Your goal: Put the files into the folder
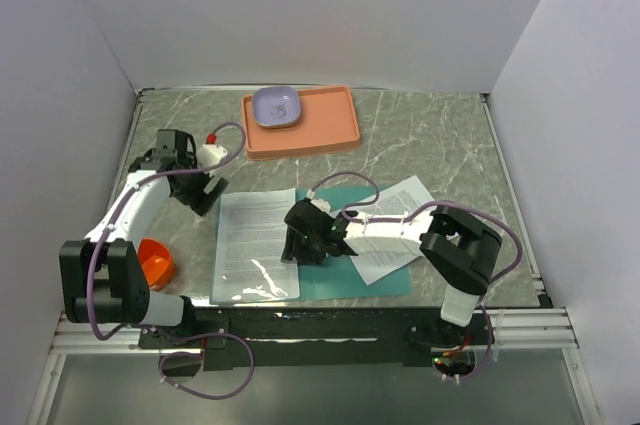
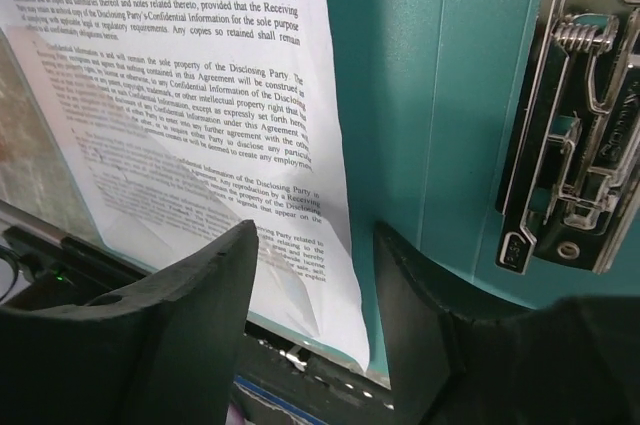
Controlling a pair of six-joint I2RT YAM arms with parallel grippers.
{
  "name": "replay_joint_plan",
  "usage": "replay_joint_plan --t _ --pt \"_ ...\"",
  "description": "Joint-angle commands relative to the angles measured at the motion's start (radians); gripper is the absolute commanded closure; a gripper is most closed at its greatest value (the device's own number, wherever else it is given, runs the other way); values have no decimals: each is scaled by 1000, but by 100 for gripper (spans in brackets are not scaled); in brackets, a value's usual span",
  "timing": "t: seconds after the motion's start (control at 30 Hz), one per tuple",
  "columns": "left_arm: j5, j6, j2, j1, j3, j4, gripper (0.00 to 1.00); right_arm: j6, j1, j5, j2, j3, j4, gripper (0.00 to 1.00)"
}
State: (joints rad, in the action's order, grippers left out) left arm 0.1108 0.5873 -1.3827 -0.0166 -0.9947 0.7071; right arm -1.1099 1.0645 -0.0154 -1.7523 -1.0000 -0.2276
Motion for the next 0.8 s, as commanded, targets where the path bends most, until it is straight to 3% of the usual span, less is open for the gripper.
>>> replay_joint_plan --t 0.0,0.13,0.33,0.57,0.77 --pt "121 -49 10 -5 -125 124 3 61 8 -37 60 -46 -102 41" --pt "153 -82 4 -26 -159 150 4 94 3 -66 167 -19 -133 42" --pt "147 -162 24 -144 -127 101 9 140 -20 -109 266 47 -159 45" --pt "179 -241 30 -247 -134 92 21 171 -40 -147 200 43 -190 46" --pt "191 -241 42 -256 -116 100 23 186 -41 -198 113 -21 -239 45"
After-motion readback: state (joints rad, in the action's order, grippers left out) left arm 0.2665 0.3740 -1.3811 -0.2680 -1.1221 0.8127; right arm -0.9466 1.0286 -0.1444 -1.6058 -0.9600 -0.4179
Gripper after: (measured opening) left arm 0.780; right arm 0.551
